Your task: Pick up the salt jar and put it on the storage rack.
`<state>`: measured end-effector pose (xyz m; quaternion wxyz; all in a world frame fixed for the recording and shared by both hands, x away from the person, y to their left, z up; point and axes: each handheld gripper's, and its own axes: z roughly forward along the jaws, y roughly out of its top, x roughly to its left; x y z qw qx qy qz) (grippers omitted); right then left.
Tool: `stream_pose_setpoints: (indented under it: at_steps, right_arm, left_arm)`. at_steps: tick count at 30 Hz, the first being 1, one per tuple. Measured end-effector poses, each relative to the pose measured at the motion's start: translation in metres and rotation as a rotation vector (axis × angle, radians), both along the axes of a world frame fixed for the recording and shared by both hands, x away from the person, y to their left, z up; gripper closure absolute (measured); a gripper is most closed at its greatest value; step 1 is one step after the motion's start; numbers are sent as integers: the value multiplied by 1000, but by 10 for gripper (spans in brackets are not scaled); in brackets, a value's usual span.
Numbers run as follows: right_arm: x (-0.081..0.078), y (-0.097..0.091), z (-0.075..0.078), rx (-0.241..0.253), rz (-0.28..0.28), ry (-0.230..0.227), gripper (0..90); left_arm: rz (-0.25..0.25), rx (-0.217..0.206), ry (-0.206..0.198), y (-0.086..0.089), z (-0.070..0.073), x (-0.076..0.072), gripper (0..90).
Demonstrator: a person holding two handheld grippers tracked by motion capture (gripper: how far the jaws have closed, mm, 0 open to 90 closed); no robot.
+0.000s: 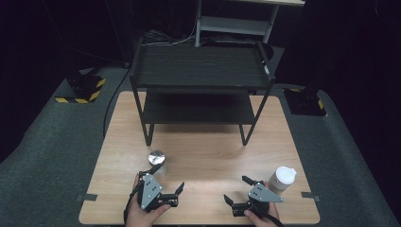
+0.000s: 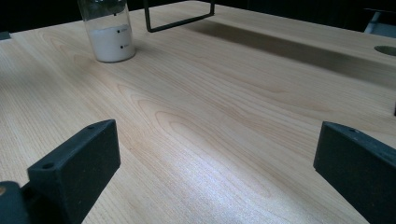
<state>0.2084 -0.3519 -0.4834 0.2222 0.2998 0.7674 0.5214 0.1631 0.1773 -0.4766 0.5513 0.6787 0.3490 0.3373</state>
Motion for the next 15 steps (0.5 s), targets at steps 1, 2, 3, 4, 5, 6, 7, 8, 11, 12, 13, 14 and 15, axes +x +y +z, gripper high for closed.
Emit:
stream_pose_setpoints:
  at_steps: [1, 2, 3, 4, 5, 6, 7, 8, 11, 12, 13, 14, 15]
  right_arm:
    - [0, 0, 0, -1, 0, 0, 3]
    - [0, 0, 0, -1, 1, 0, 3]
    - [0, 0, 0, -1, 2, 0, 3]
    - [0, 0, 0, -1, 1, -1, 3]
    - [0, 0, 0, -1, 0, -1, 2]
    - [0, 0, 0, 0, 0, -1, 2]
    - [0, 0, 0, 0, 0, -1, 2]
    - [0, 0, 0, 1, 0, -1, 2]
    - [0, 0, 0, 2, 2, 1, 3]
    - [1, -1, 0, 3, 2, 2, 3]
    - [1, -1, 0, 4, 1, 2, 2]
    - [1, -1, 0, 5, 2, 2, 2]
    - [1, -1, 0, 5, 2, 2, 2]
  left_arm:
    - [5, -6, -3, 2, 0, 0, 7]
    - [12, -9, -5, 3, 1, -1, 7]
    - [22, -16, -7, 6, 1, -1, 7]
    - [22, -16, -7, 6, 1, -1, 7]
    - [30, -19, -6, 8, 1, -1, 7]
    - [39, -18, -6, 10, 1, -1, 7]
    - [46, -18, -5, 11, 1, -1, 7]
    - [51, -20, -4, 11, 1, 0, 6]
    - [64, -20, -1, 14, 0, 1, 5]
    - [68, -19, 1, 14, -1, 2, 5]
    - [73, -15, 2, 15, -1, 3, 5]
    - [77, -17, 7, 16, -2, 4, 5]
    - [77, -17, 7, 16, -2, 4, 5]
